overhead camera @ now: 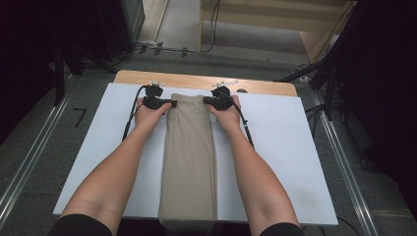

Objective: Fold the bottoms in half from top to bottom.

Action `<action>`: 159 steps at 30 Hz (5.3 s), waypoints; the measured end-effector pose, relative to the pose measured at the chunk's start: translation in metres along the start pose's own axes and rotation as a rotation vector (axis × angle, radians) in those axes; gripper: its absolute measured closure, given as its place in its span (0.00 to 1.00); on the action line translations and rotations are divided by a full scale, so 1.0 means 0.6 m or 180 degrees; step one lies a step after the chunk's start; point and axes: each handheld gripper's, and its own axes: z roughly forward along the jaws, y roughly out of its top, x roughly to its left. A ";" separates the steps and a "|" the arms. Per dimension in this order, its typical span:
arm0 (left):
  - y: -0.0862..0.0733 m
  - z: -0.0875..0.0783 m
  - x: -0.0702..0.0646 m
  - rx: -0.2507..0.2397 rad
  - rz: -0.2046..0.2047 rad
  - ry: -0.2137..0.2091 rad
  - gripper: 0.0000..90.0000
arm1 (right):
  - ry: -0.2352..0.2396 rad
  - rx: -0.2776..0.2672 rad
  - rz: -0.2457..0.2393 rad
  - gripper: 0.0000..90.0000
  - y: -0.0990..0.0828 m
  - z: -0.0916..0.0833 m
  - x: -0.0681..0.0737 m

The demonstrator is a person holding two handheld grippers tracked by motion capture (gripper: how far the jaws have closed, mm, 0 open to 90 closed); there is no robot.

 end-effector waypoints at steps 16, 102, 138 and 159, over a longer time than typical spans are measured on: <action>-0.001 0.000 0.000 -0.0003 -0.0021 -0.0053 0.71 | 0.0095 0.0192 0.0104 0.56 0.007 0.035 -0.007; -0.363 -0.354 -0.255 -0.0557 0.1351 -0.1149 0.18 | 0.1308 -0.0531 -0.0950 0.21 -0.378 -0.464 0.257; -0.255 -0.185 -0.167 0.0241 0.0937 -0.0634 0.74 | 0.0423 0.0265 -0.0395 0.89 -0.283 -0.251 0.128; -0.118 -0.189 -0.155 -0.0318 0.0780 -0.0697 0.97 | 0.0277 -0.0098 -0.0453 0.97 -0.167 -0.302 0.077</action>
